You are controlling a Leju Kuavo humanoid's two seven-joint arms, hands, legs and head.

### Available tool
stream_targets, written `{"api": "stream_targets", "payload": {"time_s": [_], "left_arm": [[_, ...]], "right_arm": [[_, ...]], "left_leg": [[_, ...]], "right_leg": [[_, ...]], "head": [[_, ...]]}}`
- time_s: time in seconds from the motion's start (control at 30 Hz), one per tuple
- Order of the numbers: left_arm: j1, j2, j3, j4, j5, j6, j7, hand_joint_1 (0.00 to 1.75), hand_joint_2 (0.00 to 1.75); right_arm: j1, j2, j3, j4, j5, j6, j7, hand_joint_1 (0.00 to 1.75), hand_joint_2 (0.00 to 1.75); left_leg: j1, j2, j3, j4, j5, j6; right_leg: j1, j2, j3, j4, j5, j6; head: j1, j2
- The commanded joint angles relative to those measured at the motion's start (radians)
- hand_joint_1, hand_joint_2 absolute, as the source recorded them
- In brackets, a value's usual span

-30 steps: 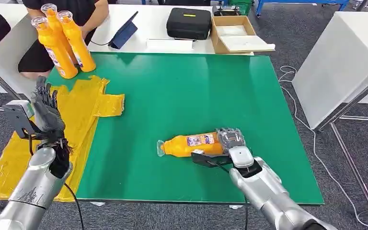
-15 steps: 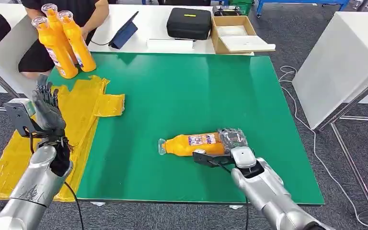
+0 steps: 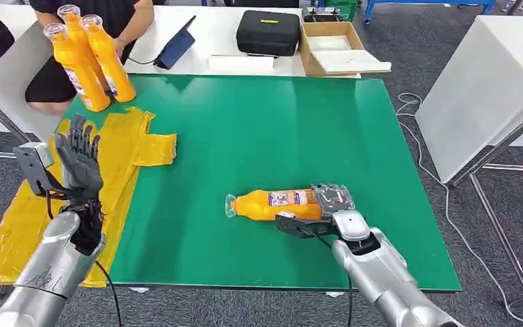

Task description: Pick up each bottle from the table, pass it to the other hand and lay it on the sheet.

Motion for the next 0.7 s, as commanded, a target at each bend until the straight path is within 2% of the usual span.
{"api": "stream_targets", "payload": {"time_s": [0.03, 0.2, 0.23, 0.3, 0.4, 0.43, 0.47, 0.57, 0.67, 0.7], "left_arm": [[0.032, -0.028, -0.026, 0.05, 0.032, -0.027, 0.015, 0.0, 0.0], [0.029, -0.027, -0.025, 0.048, 0.033, -0.027, 0.015, 0.0, 0.0], [0.029, -0.027, -0.025, 0.048, 0.033, -0.027, 0.015, 0.0, 0.0], [0.029, -0.027, -0.025, 0.048, 0.033, -0.027, 0.015, 0.0, 0.0], [0.029, -0.027, -0.025, 0.048, 0.033, -0.027, 0.015, 0.0, 0.0], [0.029, -0.027, -0.025, 0.048, 0.033, -0.027, 0.015, 0.0, 0.0], [0.029, -0.027, -0.025, 0.048, 0.033, -0.027, 0.015, 0.0, 0.0], [0.029, -0.027, -0.025, 0.048, 0.033, -0.027, 0.015, 0.0, 0.0], [0.082, -0.02, -0.05, 0.019, 0.07, -0.063, 0.038, 0.0, 0.0], [0.098, -0.022, -0.06, 0.012, 0.09, -0.078, 0.034, 0.0, 0.0]], "right_arm": [[0.039, -0.049, -0.049, -0.203, -0.022, 0.044, -0.009, 1.75, 1.75], [0.043, -0.049, -0.048, -0.202, -0.022, 0.043, -0.01, 1.75, 1.75], [0.043, -0.049, -0.048, -0.202, -0.022, 0.043, -0.01, 1.75, 1.75], [0.043, -0.049, -0.048, -0.202, -0.022, 0.043, -0.01, 1.75, 1.75], [0.043, -0.049, -0.048, -0.202, -0.022, 0.043, -0.01, 1.75, 1.75], [0.043, -0.049, -0.048, -0.202, -0.022, 0.043, -0.01, 1.75, 1.75], [0.043, -0.049, -0.048, -0.202, -0.022, 0.043, -0.01, 1.75, 1.75], [0.043, -0.049, -0.048, -0.202, -0.022, 0.043, -0.01, 1.75, 1.75], [0.064, -0.086, -0.064, -0.326, -0.039, 0.007, -0.013, 1.75, 1.75], [0.065, -0.103, -0.071, -0.398, -0.049, 0.03, -0.016, 1.75, 1.75]], "left_leg": [[-0.001, -0.004, 0.001, -0.001, -0.002, -0.001], [0.0, -0.003, -0.002, -0.001, -0.001, -0.001], [-0.002, -0.007, 0.003, -0.001, -0.004, -0.002], [0.0, -0.002, -0.004, -0.001, -0.001, -0.001], [0.0, -0.002, -0.004, -0.001, -0.001, -0.002], [-0.001, -0.006, 0.002, -0.001, -0.004, -0.003], [0.0, -0.003, -0.004, -0.001, -0.002, -0.002], [0.0, -0.002, -0.004, -0.001, -0.002, -0.002], [-0.001, -0.004, 0.0, -0.001, -0.004, -0.002], [-0.001, -0.003, -0.001, -0.001, -0.003, -0.002]], "right_leg": [[-0.003, 0.0, 0.002, 0.0, -0.002, 0.0], [-0.003, -0.001, -0.001, 0.0, -0.002, 0.0], [-0.005, -0.002, 0.004, 0.002, -0.006, -0.001], [-0.003, 0.0, -0.003, 0.0, -0.001, 0.0], [-0.003, 0.0, -0.003, 0.0, -0.002, -0.001], [-0.005, 0.0, 0.002, 0.002, -0.005, -0.001], [-0.003, 0.0, -0.003, 0.0, -0.002, -0.001], [-0.003, 0.0, -0.003, 0.001, -0.002, -0.001], [-0.004, 0.0, 0.0, 0.001, -0.004, -0.001], [-0.004, 0.0, -0.001, 0.001, -0.003, -0.001]], "head": [[0.0, 0.0], [0.0, 0.0], [0.0, 0.0], [0.0, 0.0], [0.0, 0.0], [0.0, 0.0], [0.0, 0.0], [0.0, 0.0], [0.0, 0.0], [0.0, 0.0]]}}
